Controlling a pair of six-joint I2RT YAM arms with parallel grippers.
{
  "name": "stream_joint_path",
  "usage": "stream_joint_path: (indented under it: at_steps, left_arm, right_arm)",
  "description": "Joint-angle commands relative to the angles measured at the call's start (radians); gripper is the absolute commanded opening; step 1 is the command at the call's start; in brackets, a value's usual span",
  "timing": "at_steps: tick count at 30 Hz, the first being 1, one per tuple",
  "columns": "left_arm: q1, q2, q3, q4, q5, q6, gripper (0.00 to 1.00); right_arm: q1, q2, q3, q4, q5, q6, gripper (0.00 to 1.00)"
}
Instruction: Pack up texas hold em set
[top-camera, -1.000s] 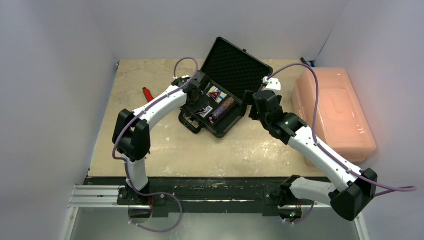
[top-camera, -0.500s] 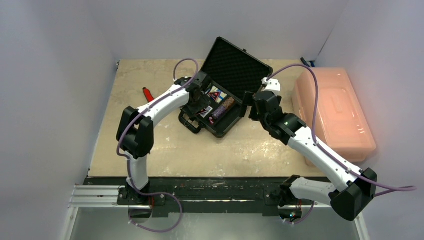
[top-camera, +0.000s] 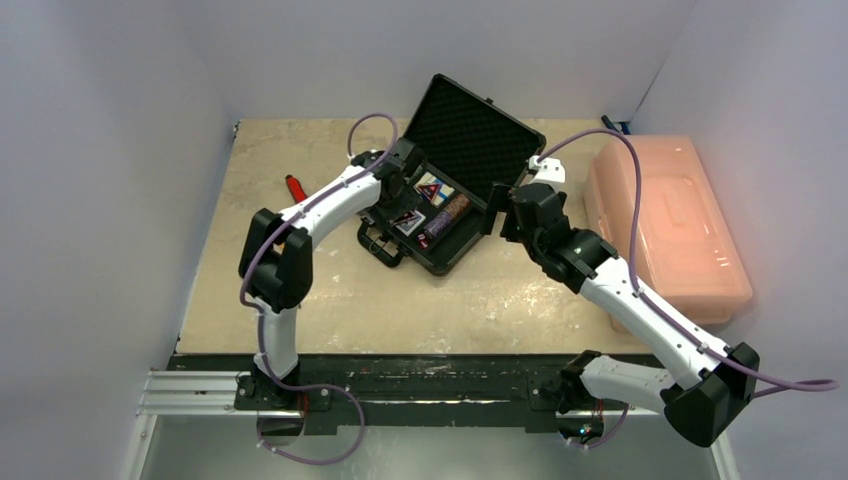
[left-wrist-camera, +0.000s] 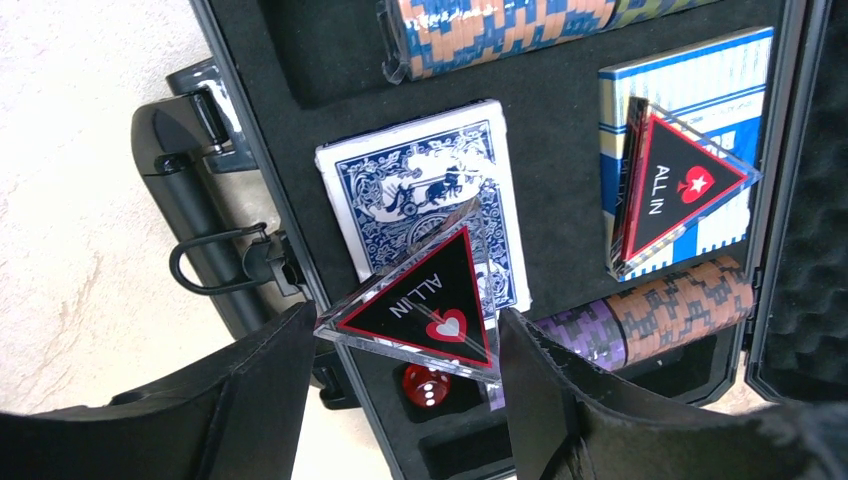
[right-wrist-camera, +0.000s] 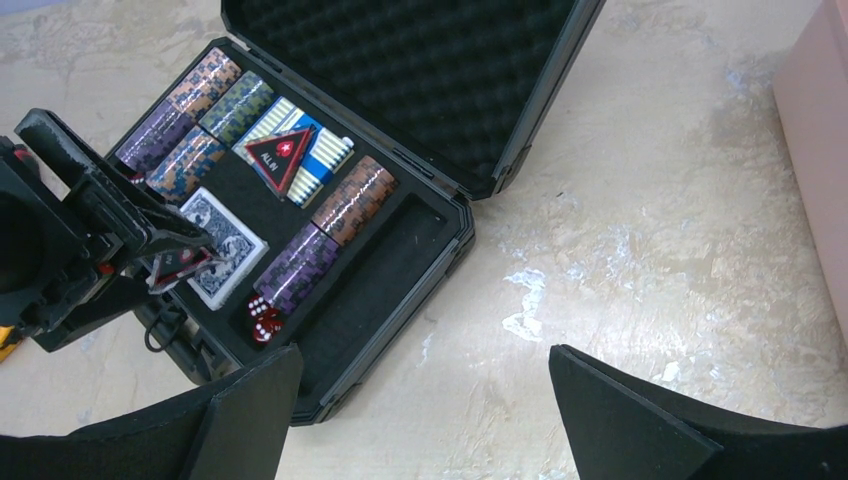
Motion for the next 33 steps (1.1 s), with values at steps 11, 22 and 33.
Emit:
stream_joint_path:
  at_steps: [11, 22, 33]
  left_arm:
    - [0.01, 0.046, 0.064, 0.05, -0.022, -0.018, 0.0]
    - [0.012, 0.064, 0.075, 0.064, -0.025, -0.022, 0.0]
    - [0.015, 0.062, 0.075, 0.065, -0.029, -0.024, 0.05]
  right_arm:
    - [-0.002, -0.03, -0.012, 0.023, 0.024, -0.015, 0.99]
    - [-0.002, -0.035, -0.018, 0.022, 0.028, -0.018, 0.99]
    - [-0.002, -0.032, -0.02, 0.022, 0.028, -0.02, 0.99]
